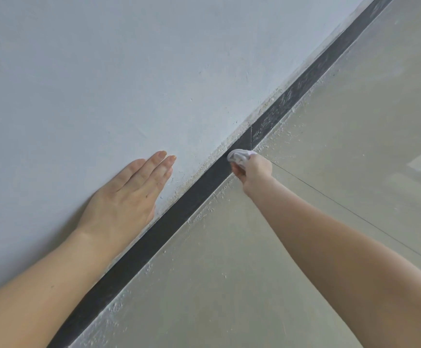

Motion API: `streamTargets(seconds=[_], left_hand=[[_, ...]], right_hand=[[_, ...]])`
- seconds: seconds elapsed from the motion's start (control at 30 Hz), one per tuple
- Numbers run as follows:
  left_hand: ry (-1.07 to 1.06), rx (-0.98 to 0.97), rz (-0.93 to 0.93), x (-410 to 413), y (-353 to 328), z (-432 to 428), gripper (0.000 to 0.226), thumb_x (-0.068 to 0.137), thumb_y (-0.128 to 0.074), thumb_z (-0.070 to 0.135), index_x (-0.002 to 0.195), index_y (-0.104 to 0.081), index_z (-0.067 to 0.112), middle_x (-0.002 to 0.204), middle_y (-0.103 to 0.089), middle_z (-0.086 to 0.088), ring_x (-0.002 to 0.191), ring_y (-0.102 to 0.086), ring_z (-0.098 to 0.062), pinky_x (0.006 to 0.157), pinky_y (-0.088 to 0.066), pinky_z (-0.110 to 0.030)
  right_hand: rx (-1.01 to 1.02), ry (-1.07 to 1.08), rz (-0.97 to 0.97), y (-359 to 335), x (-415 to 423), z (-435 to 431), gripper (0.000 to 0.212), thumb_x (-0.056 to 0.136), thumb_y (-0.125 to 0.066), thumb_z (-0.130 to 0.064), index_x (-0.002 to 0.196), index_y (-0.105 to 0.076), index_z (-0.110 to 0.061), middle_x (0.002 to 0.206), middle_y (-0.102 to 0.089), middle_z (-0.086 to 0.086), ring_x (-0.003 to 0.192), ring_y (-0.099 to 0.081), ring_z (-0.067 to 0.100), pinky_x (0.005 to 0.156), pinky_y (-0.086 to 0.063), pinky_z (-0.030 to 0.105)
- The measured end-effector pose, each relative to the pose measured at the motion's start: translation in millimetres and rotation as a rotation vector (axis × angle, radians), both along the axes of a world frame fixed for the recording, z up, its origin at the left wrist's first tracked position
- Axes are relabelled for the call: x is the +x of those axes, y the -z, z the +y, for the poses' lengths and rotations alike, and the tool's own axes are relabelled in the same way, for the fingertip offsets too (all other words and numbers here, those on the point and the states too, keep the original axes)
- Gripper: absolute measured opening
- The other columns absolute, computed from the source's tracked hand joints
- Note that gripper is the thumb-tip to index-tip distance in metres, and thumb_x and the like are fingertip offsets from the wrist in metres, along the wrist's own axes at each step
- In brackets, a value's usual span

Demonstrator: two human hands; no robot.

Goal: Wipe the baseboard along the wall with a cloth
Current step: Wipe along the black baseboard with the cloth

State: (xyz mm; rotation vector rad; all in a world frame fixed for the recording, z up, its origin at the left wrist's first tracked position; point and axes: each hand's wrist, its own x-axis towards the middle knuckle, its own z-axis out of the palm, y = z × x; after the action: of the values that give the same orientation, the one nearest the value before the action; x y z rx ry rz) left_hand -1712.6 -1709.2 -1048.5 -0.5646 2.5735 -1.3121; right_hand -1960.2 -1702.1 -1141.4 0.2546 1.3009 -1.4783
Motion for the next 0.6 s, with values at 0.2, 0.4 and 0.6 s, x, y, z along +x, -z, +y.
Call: streamTargets(seconds=[0.2,0.4,0.6], left_hand=[[-0.005,0.017,0.023,-1.6,1.1,-0.1,0.064,0.089,-0.032,0.025,0.148,-0.024,0.002,0.158,-0.010,-0.011,0.146,-0.010,-0.025,0.119,0.002,-0.038],[-0.001,-0.011,-0.001,-1.9,2.1,1.7,0.063,0.091,-0.029,0.024,0.149,-0.021,0.003,0.159,-0.006,-0.011,0.146,-0.007,-0.025,0.119,0.002,-0.039],[-0.036,0.008,-0.022,-2.4,-1.2,4.5,0.064,0.093,-0.036,0.025,0.150,-0.018,0.003,0.159,-0.002,-0.011,0.146,-0.002,-0.025,0.119,0.004,-0.039]], right_hand=[[0.145,-0.284,0.052,-6.8,51.7,35.5,0.029,0.094,-0.041,-0.014,0.072,-0.057,-0.005,0.044,-0.057,0.007,0.041,-0.049,0.018,0.044,-0.039,0.022],[0.066,-0.868,-0.119,-8.6,128.5,62.6,0.010,0.088,-0.052,-0.006,0.079,-0.055,-0.011,0.061,-0.048,0.006,0.051,-0.045,0.014,0.050,-0.037,0.021],[0.129,-0.723,-0.129,3.3,101.8,27.4,0.033,0.092,-0.043,0.002,0.062,-0.045,-0.010,0.054,-0.041,0.003,0.048,-0.035,0.009,0.043,-0.029,0.016]])
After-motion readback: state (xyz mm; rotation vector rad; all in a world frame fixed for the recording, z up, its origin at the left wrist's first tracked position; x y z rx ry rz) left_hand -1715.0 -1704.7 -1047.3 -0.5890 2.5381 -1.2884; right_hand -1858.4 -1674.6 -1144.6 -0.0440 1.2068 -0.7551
